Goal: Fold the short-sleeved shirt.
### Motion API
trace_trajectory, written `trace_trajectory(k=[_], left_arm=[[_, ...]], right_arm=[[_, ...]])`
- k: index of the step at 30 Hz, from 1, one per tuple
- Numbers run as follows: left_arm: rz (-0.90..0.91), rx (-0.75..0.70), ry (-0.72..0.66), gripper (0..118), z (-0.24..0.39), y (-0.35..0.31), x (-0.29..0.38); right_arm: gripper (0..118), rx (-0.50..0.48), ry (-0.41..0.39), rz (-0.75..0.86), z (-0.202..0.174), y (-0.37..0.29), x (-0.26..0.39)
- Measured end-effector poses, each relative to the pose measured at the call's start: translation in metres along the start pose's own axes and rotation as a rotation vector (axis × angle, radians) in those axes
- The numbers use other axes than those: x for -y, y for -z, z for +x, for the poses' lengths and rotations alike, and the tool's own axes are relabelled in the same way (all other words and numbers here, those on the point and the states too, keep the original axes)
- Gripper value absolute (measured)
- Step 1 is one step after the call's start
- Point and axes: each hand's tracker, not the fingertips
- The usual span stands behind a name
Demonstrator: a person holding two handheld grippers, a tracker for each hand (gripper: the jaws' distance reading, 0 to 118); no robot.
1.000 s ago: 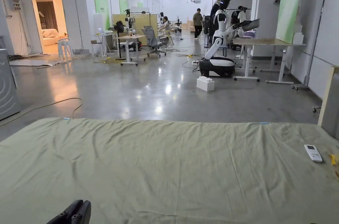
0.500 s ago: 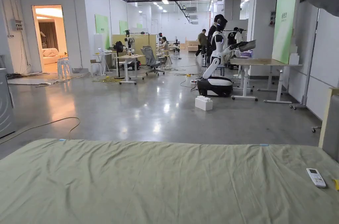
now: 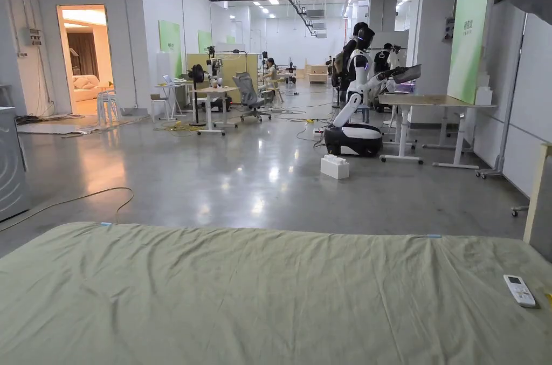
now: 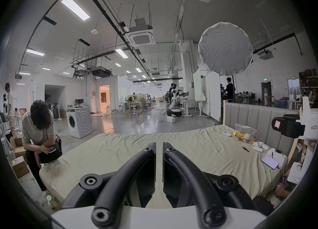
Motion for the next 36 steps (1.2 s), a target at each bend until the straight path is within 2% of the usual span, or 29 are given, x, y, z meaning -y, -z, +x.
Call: trace_trajectory(k=[2,3,5,6,7,9,10,13,15,20,21,22,30,36], left_arm=[[-0.003,-0.007,-0.003,9,-0.0003,0.0004,0.0002],[-0.004,-0.009,-0.004,15,-0.0007,0.0007,0.0003],[-0.006,-0.005,-0.007,26,-0.0018,0.0016,0.0013],[-0.008,-0.004,-0.009,37,-0.0021,0.0024,0.0014],[-0.007,-0.004,-0.009,45,-0.0022,0.0029,0.0019],[-0.005,-0.006,-0.009,57,-0.0024,0.0037,0.0026],[-0.004,-0.006,-0.007,57,-0.0022,0.0041,0.0026],[0.0,-0.002,0.002,97,-0.0014,0.0049,0.0022],[0.015,0.01,0.011,115,0.0001,0.0037,0.0027],[0.039,0.011,0.03,118,0.0043,0.0017,0.0021],[0.037,0.012,0.032,118,0.0043,0.0021,0.0019],[0.035,0.011,0.032,118,0.0045,0.0023,0.0017],[0.025,0.029,0.018,118,0.0051,0.0014,-0.0001],[0.02,0.021,0.047,118,0.0076,0.0017,-0.0023]], right_arm=[[1,-0.003,-0.003,0.006,0.0003,0.0007,-0.0012],[4,-0.006,-0.004,0.004,0.0005,0.001,-0.001],[23,-0.002,-0.01,0.002,0.0003,0.0014,-0.0009],[41,-0.002,-0.011,-0.001,0.0004,0.0018,-0.0007],[53,-0.003,-0.01,-0.008,0.0002,0.0025,-0.0004],[62,0.007,0.002,-0.022,-0.0003,0.0039,0.0024],[62,0.014,-0.008,-0.013,-0.001,0.004,0.0024],[80,0.014,0.0,-0.021,0.0002,0.0044,0.0031],[90,0.007,0.011,-0.016,0.0007,0.0037,0.0029],[118,0.0,0.022,0.015,-0.0011,0.0002,0.0022],[118,-0.012,0.037,0.024,-0.0014,-0.0022,0.0027],[118,-0.01,0.003,0.051,-0.0017,-0.0042,0.0005],[118,-0.001,0.001,0.013,-0.0066,0.0026,-0.0022],[118,0.009,-0.038,-0.001,-0.0071,0.0042,-0.0052]])
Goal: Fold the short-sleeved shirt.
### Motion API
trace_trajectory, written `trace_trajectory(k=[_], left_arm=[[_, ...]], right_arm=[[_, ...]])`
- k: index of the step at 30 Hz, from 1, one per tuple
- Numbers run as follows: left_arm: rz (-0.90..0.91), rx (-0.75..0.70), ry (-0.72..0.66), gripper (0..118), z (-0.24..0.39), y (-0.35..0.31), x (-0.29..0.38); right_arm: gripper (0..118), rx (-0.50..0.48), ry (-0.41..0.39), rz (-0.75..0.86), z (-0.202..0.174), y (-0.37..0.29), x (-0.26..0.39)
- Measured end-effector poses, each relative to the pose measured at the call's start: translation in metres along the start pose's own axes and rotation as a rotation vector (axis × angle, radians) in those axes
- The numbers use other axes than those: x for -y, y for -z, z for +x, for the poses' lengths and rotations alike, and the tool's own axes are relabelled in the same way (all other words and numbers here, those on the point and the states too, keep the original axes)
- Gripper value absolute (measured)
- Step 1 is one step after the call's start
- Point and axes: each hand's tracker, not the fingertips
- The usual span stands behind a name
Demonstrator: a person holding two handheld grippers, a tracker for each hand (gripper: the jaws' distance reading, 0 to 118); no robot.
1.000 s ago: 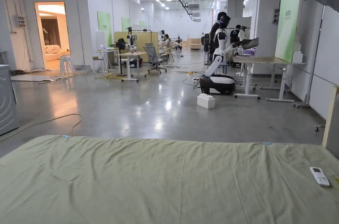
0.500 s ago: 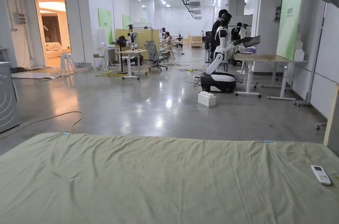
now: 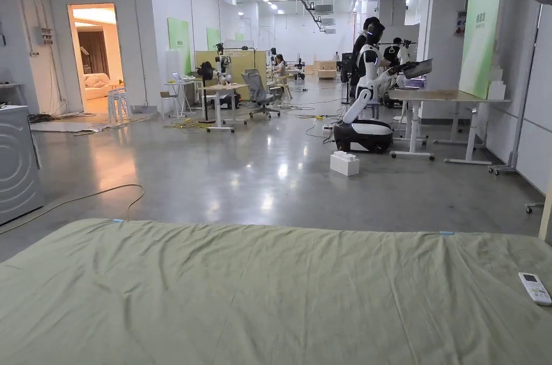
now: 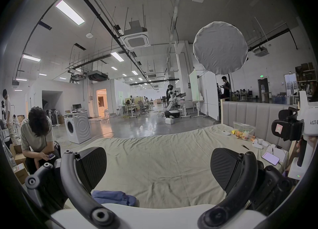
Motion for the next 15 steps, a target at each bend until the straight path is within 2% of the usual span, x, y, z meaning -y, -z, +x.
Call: trace_trajectory(k=[15], left_arm=[[-0.005,0.02,-0.021,118,0.002,0.0013,-0.0015]], right_arm=[[118,-0.009,-0.02,0.017,-0.0007,-0.0046,-0.0026]])
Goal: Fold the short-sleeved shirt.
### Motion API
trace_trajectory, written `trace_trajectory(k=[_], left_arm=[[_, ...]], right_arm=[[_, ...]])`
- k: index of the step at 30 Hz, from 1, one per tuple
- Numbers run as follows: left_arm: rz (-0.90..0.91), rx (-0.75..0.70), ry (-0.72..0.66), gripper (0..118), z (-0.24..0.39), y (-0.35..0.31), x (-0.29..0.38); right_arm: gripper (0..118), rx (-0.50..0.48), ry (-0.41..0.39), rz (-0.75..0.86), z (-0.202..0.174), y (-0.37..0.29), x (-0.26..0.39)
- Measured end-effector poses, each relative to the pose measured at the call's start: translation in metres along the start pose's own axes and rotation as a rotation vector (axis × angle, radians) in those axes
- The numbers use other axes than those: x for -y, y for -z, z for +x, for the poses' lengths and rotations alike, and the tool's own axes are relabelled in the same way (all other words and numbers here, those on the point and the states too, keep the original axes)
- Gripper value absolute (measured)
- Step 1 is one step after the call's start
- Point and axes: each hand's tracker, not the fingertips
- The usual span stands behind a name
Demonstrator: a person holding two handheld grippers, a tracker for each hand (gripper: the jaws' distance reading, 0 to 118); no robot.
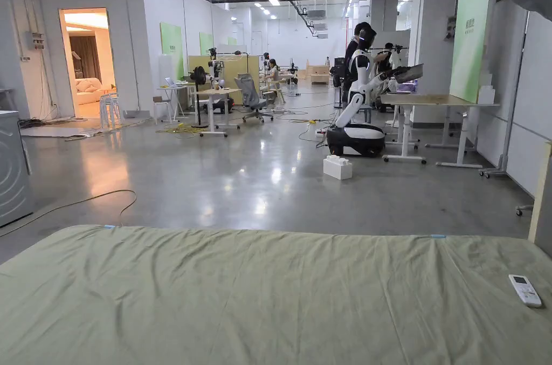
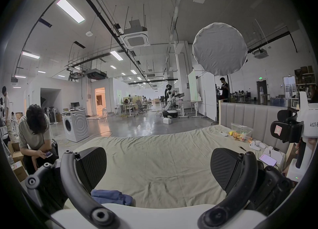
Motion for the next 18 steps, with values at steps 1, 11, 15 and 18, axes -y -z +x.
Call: trace_trajectory(k=[1,11,15,18], left_arm=[[-0.002,-0.002,0.001,118,0.0001,-0.0002,0.0006],[0.043,-0.005,0.014,118,-0.0004,-0.0066,-0.0007],[0.037,-0.003,0.011,118,-0.0005,-0.0053,-0.0004],[0.033,0.002,0.01,118,0.0001,-0.005,-0.0002]], right_arm=[[118,0.001,0.006,-0.003,0.0008,-0.0003,0.0012],[118,0.005,0.06,0.013,0.0066,-0.0032,0.0028],[118,0.003,0.057,0.016,0.0066,-0.0042,0.0023],[118,-0.003,0.061,0.015,0.0075,-0.0044,0.0024]])
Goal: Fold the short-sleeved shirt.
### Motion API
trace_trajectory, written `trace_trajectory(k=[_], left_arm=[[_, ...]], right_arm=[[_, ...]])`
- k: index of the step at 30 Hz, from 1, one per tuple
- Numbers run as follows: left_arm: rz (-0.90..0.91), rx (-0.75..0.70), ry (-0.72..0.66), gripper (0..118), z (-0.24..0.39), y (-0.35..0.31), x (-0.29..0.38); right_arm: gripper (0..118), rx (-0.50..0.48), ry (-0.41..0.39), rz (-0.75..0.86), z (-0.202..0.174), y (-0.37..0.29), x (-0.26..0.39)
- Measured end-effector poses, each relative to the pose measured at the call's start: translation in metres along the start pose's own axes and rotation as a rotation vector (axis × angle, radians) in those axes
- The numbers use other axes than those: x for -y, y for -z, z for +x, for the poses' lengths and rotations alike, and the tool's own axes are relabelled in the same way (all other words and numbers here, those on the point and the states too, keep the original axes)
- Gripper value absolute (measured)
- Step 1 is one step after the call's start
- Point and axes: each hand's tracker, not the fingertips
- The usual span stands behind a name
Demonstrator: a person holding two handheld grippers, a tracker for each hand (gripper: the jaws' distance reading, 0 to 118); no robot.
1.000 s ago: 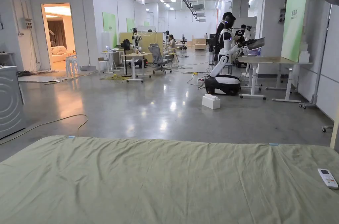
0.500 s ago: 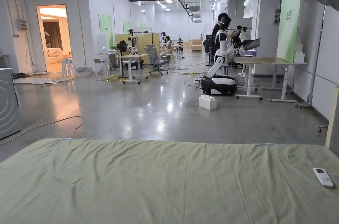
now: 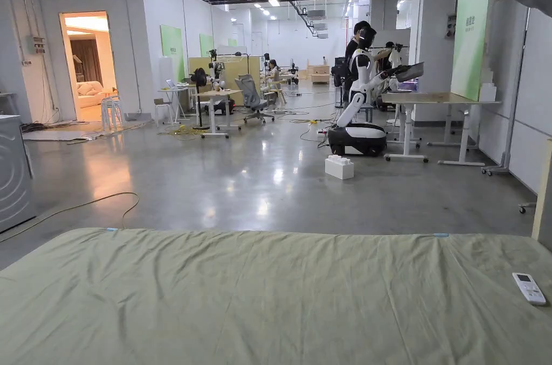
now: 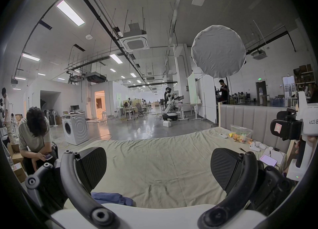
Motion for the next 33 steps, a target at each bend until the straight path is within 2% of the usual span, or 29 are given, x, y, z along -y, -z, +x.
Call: trace_trajectory(k=[8,11,13,15,18,21,26,33], left_arm=[[-0.01,0.008,0.001,118,0.001,0.001,0.0],[-0.013,0.016,-0.016,118,0.0,0.002,0.0],[-0.015,0.02,-0.024,118,0.0,0.002,0.001],[-0.02,0.021,-0.029,118,-0.001,0.003,0.0],[-0.022,0.01,-0.042,118,-0.003,0.003,0.0],[-0.016,-0.001,-0.081,118,-0.006,0.004,-0.002],[-0.01,0.001,-0.12,118,-0.009,0.004,-0.006],[-0.015,0.001,-0.113,118,-0.008,0.003,-0.006]], right_arm=[[118,-0.008,0.036,-0.024,0.003,0.003,-0.001],[118,-0.021,0.173,-0.078,0.006,0.007,-0.002],[118,-0.053,0.232,-0.078,0.008,0.008,-0.006],[118,-0.021,0.236,-0.105,0.008,0.009,-0.014],[118,0.131,0.246,-0.179,0.001,0.012,-0.028],[118,0.218,0.253,-0.277,-0.003,0.015,-0.037],[118,0.207,0.195,-0.217,-0.007,0.009,-0.035],[118,0.186,0.17,-0.236,-0.009,0.013,-0.032]])
